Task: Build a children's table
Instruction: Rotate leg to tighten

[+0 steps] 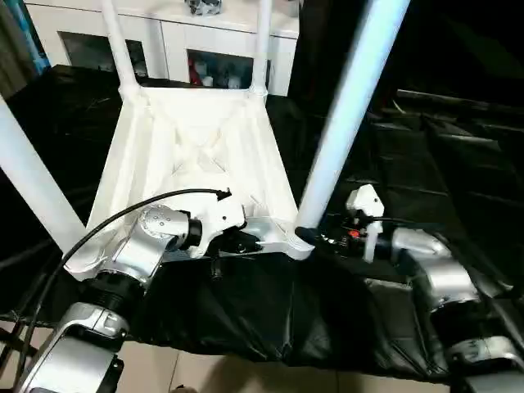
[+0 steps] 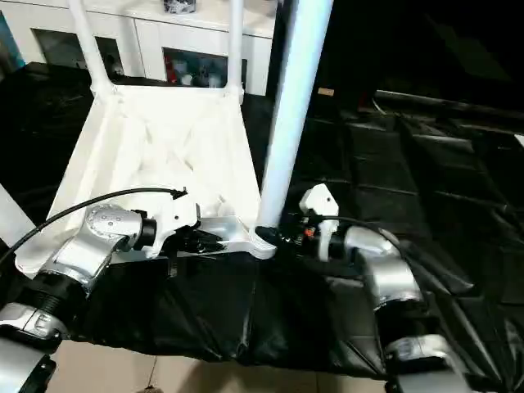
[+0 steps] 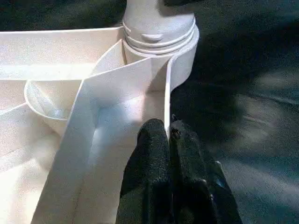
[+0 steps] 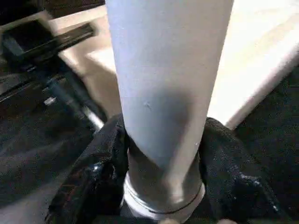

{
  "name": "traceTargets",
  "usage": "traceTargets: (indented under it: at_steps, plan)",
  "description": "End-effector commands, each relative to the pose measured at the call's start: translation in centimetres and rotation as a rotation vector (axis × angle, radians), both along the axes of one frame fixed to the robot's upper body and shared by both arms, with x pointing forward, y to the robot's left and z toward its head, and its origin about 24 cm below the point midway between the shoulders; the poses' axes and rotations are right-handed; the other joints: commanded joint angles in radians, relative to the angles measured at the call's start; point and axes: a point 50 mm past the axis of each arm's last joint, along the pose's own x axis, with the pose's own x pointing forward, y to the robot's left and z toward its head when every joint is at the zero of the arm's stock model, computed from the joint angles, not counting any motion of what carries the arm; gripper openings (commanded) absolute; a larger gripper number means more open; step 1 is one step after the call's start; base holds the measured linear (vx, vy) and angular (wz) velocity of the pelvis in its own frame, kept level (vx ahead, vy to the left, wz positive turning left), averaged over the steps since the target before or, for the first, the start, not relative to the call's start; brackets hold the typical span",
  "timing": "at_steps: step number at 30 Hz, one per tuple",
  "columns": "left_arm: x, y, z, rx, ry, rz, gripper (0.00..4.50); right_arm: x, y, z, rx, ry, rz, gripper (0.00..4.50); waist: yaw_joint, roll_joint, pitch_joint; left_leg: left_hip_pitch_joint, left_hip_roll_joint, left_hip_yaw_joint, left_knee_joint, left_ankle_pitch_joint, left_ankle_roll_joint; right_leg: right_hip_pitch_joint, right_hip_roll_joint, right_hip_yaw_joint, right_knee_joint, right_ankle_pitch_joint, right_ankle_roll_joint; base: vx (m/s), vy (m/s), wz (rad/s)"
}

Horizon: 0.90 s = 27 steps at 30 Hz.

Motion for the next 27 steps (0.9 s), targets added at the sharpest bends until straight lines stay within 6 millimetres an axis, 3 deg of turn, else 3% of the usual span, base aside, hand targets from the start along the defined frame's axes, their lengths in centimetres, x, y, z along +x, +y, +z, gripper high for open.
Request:
traceTargets:
  at_steps: [1, 2, 3, 4, 5, 7, 9, 14, 15, 17, 19, 26, 27]
  plan:
    - [-0.4, -2.3, -1.3, -0.043, 0.040, 0.052, 0.00, -0.4, 0.5, -2.8, -0.046, 0.115, -0.151, 1.91, -0.003, -0.005, -0.037, 0.001, 0.027, 0.000, -0.062, -0.201, 0.020, 0.042, -0.066, 0.046, -0.086, -0.297, -0.150, 0.000, 0.000, 0.00]
    - [-0.3, -2.6, -1.4, -0.044, 0.039, 0.062, 0.00, -0.3, 0.6, -3.0, -0.043, 0.121, -0.178, 1.91, -0.006, -0.003, -0.036, 0.001, 0.028, -0.001, -0.063, -0.221, 0.011, 0.040, -0.067, 0.046, -0.087, -0.322, -0.145, 0.000, 0.000, 0.00]
    - [-0.2, -3.8, -1.6, -0.048, 0.041, 0.098, 0.00, 0.2, 1.3, -3.5, -0.022, 0.153, -0.313, 1.91, -0.011, -0.006, -0.035, 0.001, 0.026, -0.004, -0.066, -0.252, -0.001, 0.038, -0.066, 0.046, -0.092, -0.368, -0.130, 0.000, 0.000, 0.00]
    - [-0.2, -3.8, -1.6, -0.048, 0.041, 0.098, 0.00, 0.2, 1.3, -3.5, -0.022, 0.153, -0.313, 1.91, -0.014, -0.006, -0.035, 0.002, 0.025, -0.004, -0.067, -0.264, -0.006, 0.037, -0.066, 0.046, -0.095, -0.390, -0.123, 0.000, 0.000, 0.00]
    - [-0.1, -4.5, -1.7, -0.051, 0.039, 0.123, 0.00, 0.5, 1.7, -3.8, -0.015, 0.176, -0.389, 1.91, -0.016, -0.001, -0.034, 0.004, 0.023, -0.007, -0.067, -0.286, -0.010, 0.036, -0.068, 0.046, -0.100, -0.429, -0.108, 0.000, 0.000, 0.00]
    - [-0.1, -5.5, -1.8, -0.059, 0.042, 0.142, 0.00, 0.9, 2.3, -3.9, -0.004, 0.200, -0.467, 1.91, -0.022, -0.004, -0.035, 0.006, 0.023, -0.010, -0.068, -0.309, -0.010, 0.034, -0.067, 0.045, -0.105, -0.456, -0.096, 0.000, 0.000, 0.00]
    - [0.1, -7.6, -2.0, -0.041, 0.033, 0.195, 0.00, 1.8, 4.8, -3.7, 0.001, 0.221, -0.582, 1.91, -0.030, -0.001, -0.035, 0.007, 0.022, -0.010, -0.069, -0.314, -0.018, 0.026, -0.066, 0.047, -0.105, -0.454, -0.091, 0.000, 0.000, 0.00]
    - [0.2, -8.4, -1.8, -0.019, 0.003, 0.199, 0.00, 2.3, 6.9, -2.6, -0.006, 0.160, -0.560, 1.91, -0.027, -0.005, -0.043, 0.003, 0.020, -0.007, -0.066, -0.300, -0.006, 0.033, -0.062, 0.047, -0.099, -0.353, -0.091, 0.000, 0.000, 0.00]
    - [0.1, -8.3, -1.8, -0.021, 0.006, 0.178, 0.00, 2.3, 7.2, -2.2, 0.005, 0.128, -0.532, 2.26, -0.025, -0.006, -0.045, 0.000, 0.020, -0.007, -0.065, -0.278, 0.001, 0.037, -0.062, 0.048, -0.095, -0.316, -0.097, 0.000, 0.000, 0.00]
    - [0.0, -8.1, -1.8, -0.023, 0.010, 0.165, 0.00, 2.3, 7.1, -2.1, 0.004, 0.110, -0.515, 2.61, -0.024, -0.006, -0.045, -0.001, 0.020, -0.005, -0.065, -0.263, 0.008, 0.037, -0.060, 0.048, -0.093, -0.288, -0.104, 0.000, 0.000, 0.00]
    - [-0.1, -7.5, -1.9, -0.020, 0.008, 0.160, 0.00, 2.3, 6.4, -2.0, 0.017, 0.091, -0.494, 2.66, -0.023, -0.007, -0.045, -0.003, 0.019, -0.003, -0.064, -0.247, 0.020, 0.041, -0.060, 0.048, -0.090, -0.260, -0.114, 0.000, 0.000, 0.00]
    - [-0.2, -5.3, -1.6, -0.046, 0.007, 0.129, 0.00, 2.4, 2.1, -1.4, -0.017, 0.003, -0.403, 3.36, -0.013, -0.005, -0.047, -0.007, 0.021, 0.001, -0.058, -0.189, 0.052, 0.046, -0.060, 0.047, -0.083, -0.179, -0.154, 0.000, 0.000, 0.00]
    - [-0.2, -4.9, -1.4, -0.055, 0.006, 0.116, 0.00, 2.4, 1.4, -1.1, -0.030, -0.011, -0.376, 3.45, -0.011, 0.000, -0.047, -0.005, 0.023, 0.001, -0.058, -0.189, 0.051, 0.045, -0.061, 0.047, -0.083, -0.179, -0.157, 0.000, 0.000, 0.00]
